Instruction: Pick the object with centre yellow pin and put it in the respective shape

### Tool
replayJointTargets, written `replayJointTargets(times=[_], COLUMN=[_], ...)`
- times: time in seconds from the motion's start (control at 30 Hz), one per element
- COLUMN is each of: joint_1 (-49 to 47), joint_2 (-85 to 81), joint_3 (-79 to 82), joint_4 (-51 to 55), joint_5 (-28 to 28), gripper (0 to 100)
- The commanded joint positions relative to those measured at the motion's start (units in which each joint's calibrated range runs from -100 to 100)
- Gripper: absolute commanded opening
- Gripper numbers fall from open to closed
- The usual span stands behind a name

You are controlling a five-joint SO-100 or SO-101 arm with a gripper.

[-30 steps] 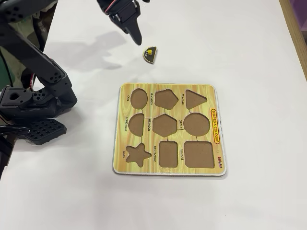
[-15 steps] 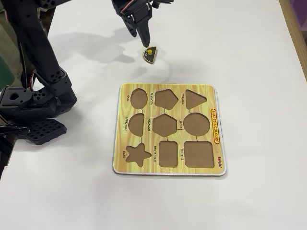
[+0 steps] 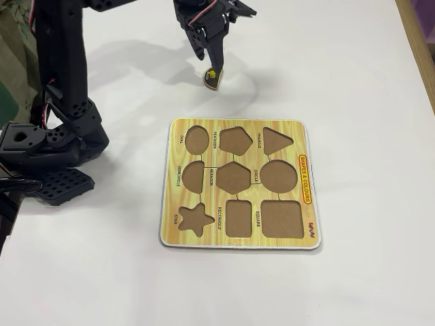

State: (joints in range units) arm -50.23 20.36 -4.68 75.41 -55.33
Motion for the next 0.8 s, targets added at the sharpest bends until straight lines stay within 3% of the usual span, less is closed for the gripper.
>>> replayJointTargets(times=[0.0,0.77], joint_1=[-0.4,0.4], joint_2=[1.3,8.6], joint_3=[-4.4,-4.7], joint_4=[-0.6,-1.1], joint_5=[0.2,0.0], gripper=[19,19])
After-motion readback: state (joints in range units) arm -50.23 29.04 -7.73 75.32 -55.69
